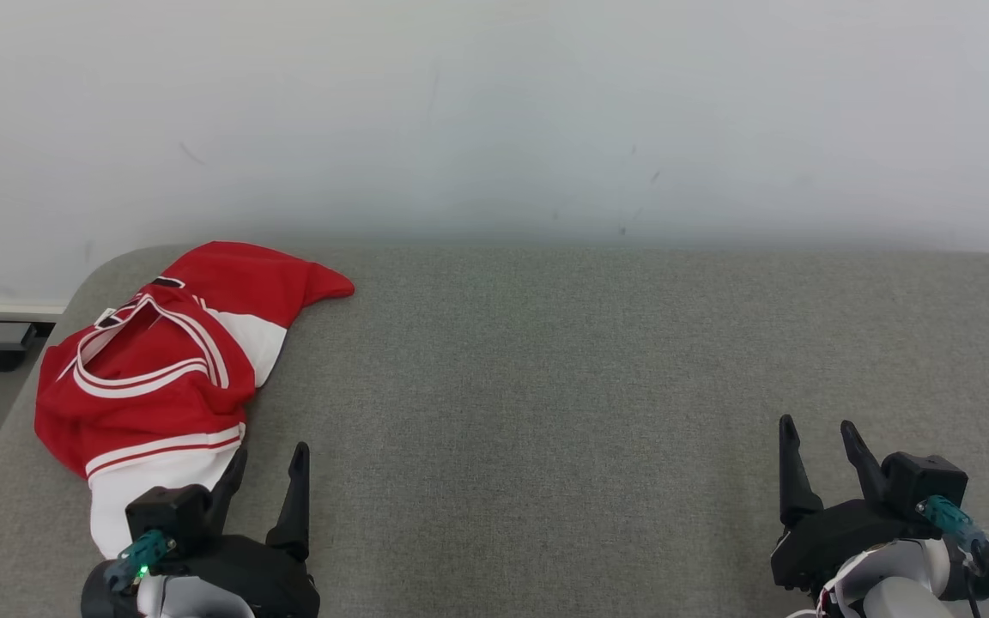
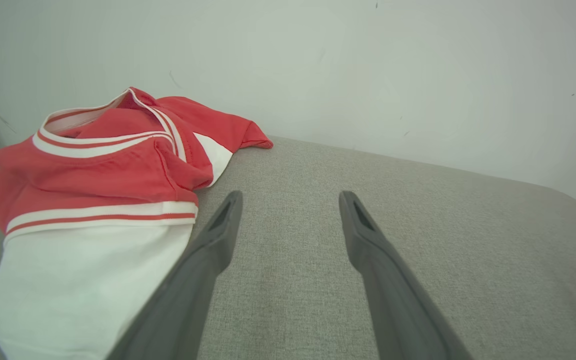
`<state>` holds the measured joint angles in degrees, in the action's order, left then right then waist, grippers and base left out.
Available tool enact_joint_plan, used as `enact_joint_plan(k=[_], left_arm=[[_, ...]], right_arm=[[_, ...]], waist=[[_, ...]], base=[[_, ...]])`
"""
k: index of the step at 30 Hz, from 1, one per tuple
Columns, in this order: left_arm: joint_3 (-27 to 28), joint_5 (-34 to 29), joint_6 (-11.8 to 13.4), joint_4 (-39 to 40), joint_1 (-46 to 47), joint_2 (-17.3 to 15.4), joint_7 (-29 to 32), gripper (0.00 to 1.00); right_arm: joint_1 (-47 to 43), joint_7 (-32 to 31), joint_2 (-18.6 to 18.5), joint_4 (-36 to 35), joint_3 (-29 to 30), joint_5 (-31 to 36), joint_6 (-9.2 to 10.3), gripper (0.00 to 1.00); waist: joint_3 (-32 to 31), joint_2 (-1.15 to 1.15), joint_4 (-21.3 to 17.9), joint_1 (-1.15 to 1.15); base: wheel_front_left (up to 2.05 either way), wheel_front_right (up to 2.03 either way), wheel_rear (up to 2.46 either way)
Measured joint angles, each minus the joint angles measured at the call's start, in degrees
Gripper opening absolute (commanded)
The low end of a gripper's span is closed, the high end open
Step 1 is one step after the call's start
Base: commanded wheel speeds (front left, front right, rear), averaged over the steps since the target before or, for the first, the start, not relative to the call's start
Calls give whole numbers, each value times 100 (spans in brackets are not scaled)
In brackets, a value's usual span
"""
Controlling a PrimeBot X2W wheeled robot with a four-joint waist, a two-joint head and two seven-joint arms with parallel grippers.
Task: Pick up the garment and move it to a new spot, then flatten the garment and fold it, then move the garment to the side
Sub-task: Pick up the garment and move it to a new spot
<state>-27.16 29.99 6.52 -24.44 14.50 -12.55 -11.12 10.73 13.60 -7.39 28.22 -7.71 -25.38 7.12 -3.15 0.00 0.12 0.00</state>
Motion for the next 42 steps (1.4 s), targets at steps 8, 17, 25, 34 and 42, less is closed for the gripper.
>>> enact_joint_plan(k=[8,17,25,34,42], left_arm=[[-109,-51,1,24,147,46,110,100],[-145,-77,2,5,153,87,210,100],[-167,-119,2,-2,155,79,255,100],[-118,-120,4,0,140,-18,310,100],[-115,-104,-7,1,144,-55,452,100]], right_arm=[[-153,-55,-3,-101,199,83,0,100],[-208,-154,9,-261,274,183,0,100],[-215,-254,94,-402,247,230,0,100],[-197,-385,193,-441,125,291,0,100],[-204,-491,233,-614,30,341,0,100]], waist=[[8,0,107,0],[11,0,560,0],[6,0,1107,0],[-5,0,1669,0],[9,0,1689,0]], base=[[0,0,0],[0,0,0],[0,0,0],[0,0,0],[0,0,0]])
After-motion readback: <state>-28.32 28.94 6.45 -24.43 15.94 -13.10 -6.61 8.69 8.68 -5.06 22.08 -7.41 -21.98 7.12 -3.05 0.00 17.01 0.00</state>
